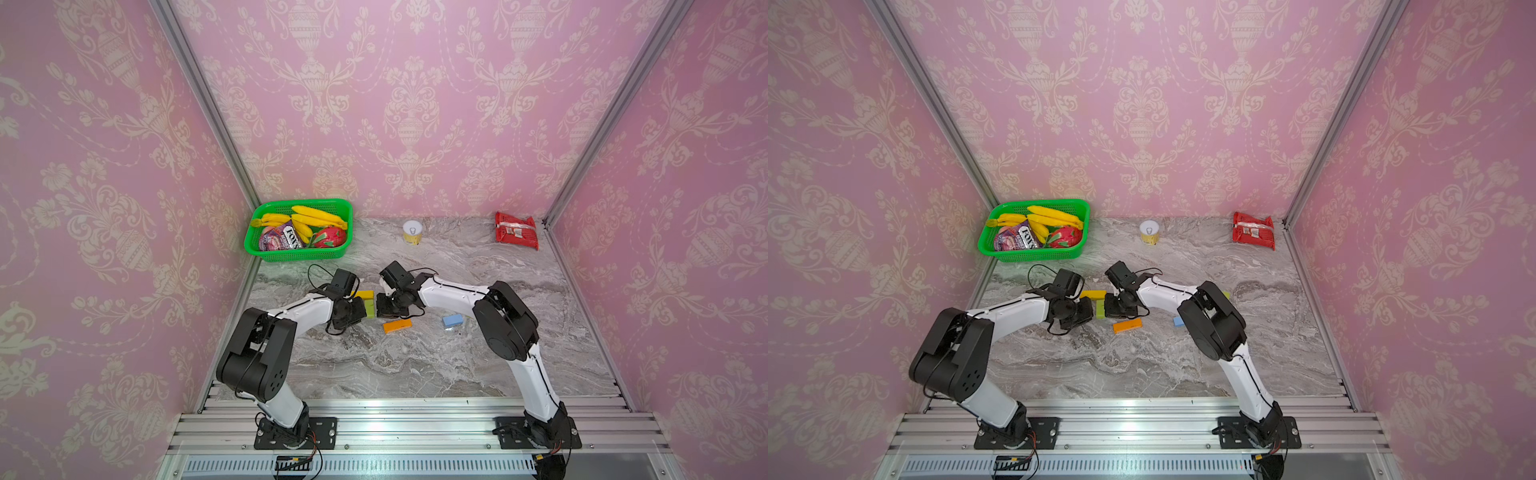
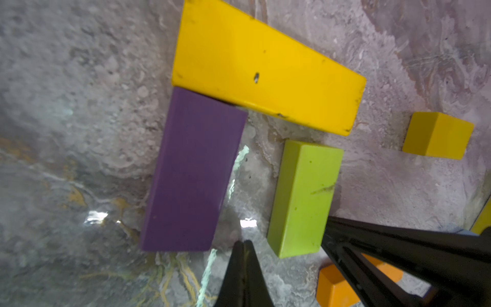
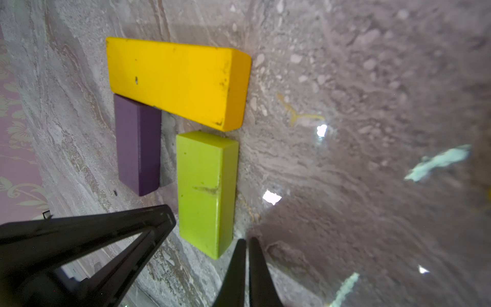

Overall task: Assemble the letter p with building blocks
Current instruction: Assemble the building block at the center of the board.

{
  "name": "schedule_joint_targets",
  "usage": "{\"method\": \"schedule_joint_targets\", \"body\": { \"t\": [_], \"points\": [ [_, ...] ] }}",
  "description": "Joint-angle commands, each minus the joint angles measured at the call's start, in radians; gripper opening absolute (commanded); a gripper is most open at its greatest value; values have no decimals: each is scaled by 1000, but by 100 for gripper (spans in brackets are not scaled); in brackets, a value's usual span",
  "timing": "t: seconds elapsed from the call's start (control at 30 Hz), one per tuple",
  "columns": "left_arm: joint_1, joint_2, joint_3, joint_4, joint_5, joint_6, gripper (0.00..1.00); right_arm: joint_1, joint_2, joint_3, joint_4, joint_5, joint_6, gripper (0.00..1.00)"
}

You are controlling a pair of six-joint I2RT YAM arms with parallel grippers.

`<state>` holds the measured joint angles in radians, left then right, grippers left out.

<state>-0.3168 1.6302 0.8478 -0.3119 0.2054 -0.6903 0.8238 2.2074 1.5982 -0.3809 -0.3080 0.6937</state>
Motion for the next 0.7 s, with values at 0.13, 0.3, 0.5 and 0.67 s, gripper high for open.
{"method": "schedule_joint_targets", "body": {
  "t": [0.13, 0.3, 0.5, 0.67],
  "points": [
    [-7, 27, -7, 13, 28, -10, 0, 19, 22, -12, -53, -7, 24, 9],
    [-7, 39, -1, 17, 29, -11, 0, 19, 30, -3, -55, -11, 26, 9],
    [-7, 56, 12, 16, 20, -8, 0, 23, 44, 21, -64, -15, 23, 9],
    [-7, 72, 32, 21, 22, -9, 0, 24, 50, 30, -64, -16, 21, 9]
  ]
}}
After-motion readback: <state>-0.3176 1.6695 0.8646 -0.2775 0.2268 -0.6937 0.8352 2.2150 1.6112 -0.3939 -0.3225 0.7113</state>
